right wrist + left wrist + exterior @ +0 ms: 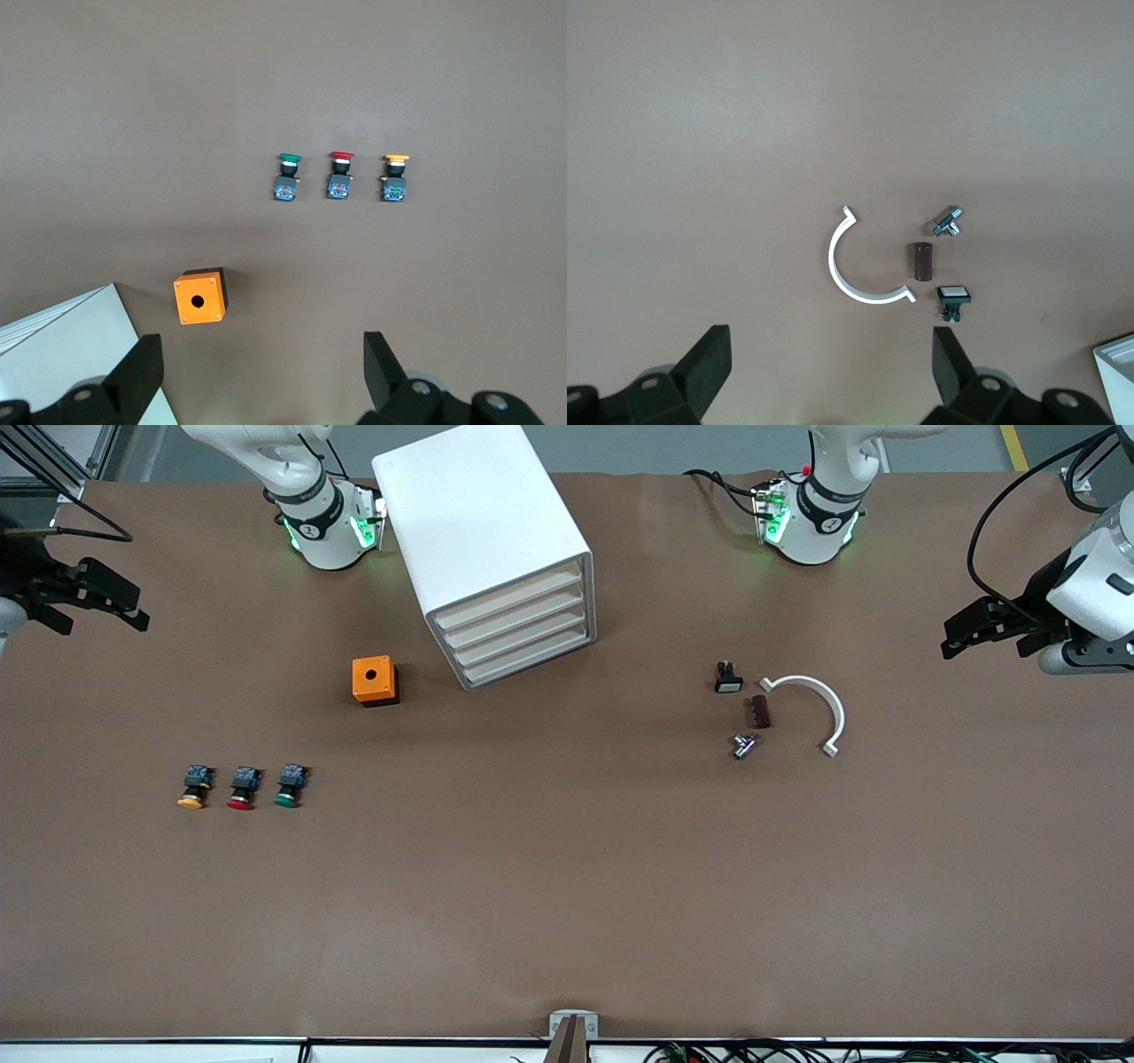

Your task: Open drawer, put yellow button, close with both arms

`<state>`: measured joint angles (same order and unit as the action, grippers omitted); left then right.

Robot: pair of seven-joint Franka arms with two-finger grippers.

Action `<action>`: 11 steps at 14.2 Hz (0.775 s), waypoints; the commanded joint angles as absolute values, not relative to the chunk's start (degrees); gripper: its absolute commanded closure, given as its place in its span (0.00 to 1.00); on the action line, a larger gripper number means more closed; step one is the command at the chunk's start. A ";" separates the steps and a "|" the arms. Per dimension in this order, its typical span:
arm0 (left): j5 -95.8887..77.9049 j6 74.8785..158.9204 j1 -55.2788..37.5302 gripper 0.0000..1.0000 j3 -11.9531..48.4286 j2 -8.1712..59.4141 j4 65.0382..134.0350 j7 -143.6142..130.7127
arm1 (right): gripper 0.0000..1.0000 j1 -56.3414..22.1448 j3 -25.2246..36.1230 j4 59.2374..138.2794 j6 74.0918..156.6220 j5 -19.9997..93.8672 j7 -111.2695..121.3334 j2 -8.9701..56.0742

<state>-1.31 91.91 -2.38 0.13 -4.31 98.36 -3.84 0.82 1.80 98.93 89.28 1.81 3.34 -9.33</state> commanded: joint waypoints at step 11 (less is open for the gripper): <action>-1.84 90.61 -2.28 0.00 0.26 -0.28 96.24 -7.90 | 0.00 1.93 0.88 100.55 89.47 0.97 3.69 -11.07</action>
